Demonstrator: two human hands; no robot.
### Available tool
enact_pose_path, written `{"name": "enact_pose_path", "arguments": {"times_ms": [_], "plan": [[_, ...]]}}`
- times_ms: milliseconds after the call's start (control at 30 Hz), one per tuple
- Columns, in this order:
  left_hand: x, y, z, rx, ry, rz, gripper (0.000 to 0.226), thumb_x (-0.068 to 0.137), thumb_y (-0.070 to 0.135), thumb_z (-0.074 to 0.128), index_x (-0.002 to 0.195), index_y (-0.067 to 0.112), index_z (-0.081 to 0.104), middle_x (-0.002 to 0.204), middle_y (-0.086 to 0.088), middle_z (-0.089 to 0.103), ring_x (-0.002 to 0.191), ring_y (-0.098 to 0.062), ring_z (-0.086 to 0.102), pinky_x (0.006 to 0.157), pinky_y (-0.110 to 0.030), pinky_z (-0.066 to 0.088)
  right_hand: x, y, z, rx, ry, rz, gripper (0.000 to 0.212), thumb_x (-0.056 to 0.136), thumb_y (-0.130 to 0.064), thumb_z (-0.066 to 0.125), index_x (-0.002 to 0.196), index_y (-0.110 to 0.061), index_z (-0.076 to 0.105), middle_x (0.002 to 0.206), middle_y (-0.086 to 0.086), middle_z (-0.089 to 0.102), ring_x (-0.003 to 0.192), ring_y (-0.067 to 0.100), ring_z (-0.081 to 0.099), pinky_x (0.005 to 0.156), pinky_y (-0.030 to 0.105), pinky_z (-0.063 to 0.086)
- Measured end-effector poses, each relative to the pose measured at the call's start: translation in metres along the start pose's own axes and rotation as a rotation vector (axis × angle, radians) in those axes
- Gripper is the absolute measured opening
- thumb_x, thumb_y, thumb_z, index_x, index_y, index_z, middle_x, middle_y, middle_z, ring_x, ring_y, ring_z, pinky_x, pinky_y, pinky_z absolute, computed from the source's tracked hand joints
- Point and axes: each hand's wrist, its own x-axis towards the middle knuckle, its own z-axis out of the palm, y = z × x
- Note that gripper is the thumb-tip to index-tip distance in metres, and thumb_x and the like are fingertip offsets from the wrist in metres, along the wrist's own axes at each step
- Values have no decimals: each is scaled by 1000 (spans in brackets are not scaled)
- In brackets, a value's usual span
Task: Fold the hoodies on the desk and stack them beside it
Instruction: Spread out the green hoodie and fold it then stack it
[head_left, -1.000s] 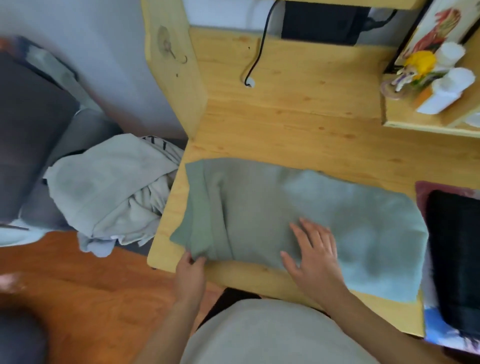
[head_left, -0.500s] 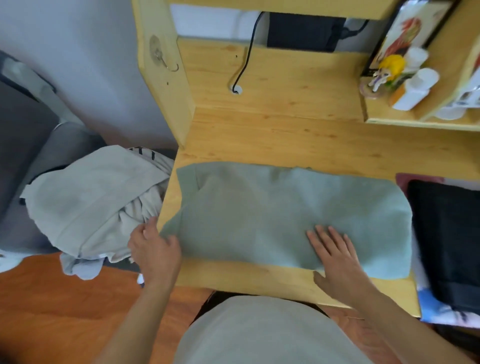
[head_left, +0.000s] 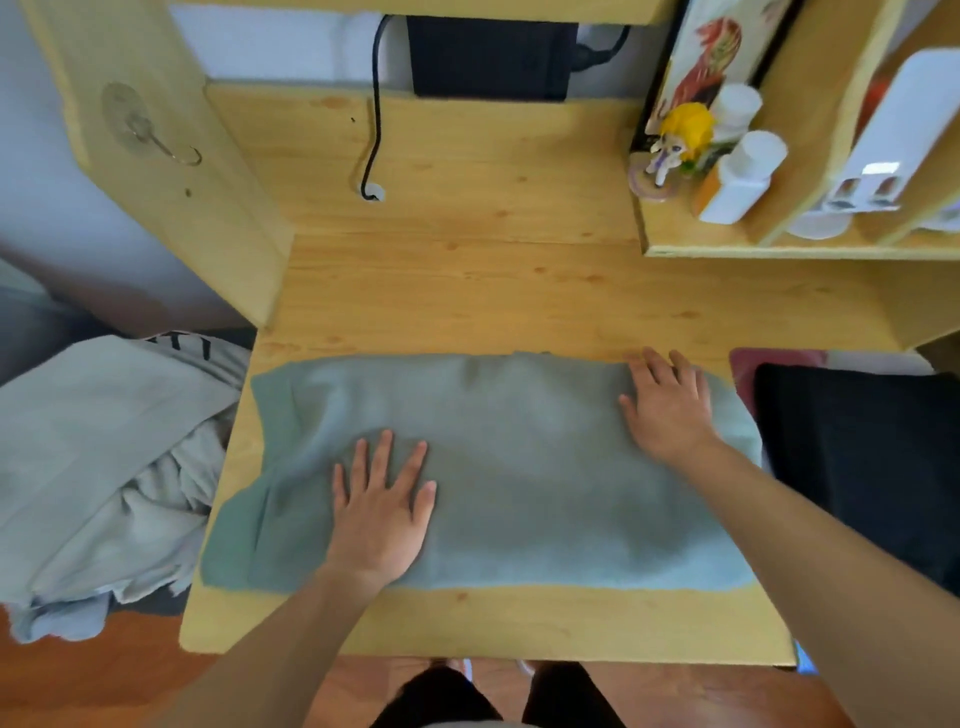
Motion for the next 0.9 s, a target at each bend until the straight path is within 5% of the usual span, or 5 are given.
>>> {"name": "enact_pose_path", "arguments": {"times_ms": [167,333,467,667,900], "plan": [[3,0,-19,34,-2,30,75,87,70,7,156,46,26,168,0,17,153,-28,15,120,-53,18,23,3,15,1,210,37,23,94,-9,47,109,0,60,110,25,61,109,45,52,107,60,33],[25,-63,-58,-273,515,-359,47,97,34,56,136,9,55,132,-23,55,120,-45,50,98,-55,41,-9,-61,12,119,373,6,52,78,-5,57,129,-3,55,141,26,46,129,46,39,116,58,21],[51,-104,-82,-606,155,-718,51,97,33,63,131,-5,57,132,-25,60,124,-42,55,101,-45,43,-47,-139,29,157,113,-308,66,94,-35,54,155,-17,35,162,18,25,148,41,22,120,55,23],[63,-129,-94,-835,279,-699,23,94,20,69,108,2,70,107,-13,70,96,-29,63,85,-33,47,-50,-151,61,55,-69,-243,77,93,-59,7,162,-25,12,170,7,-1,155,31,-8,126,49,3],[48,-79,-84,-186,410,-254,49,99,34,53,142,11,51,143,-23,48,131,-43,42,108,-54,37,-54,-156,48,69,-128,-244,71,98,-57,14,162,-27,6,169,4,-10,155,27,-14,126,45,-1]]}}
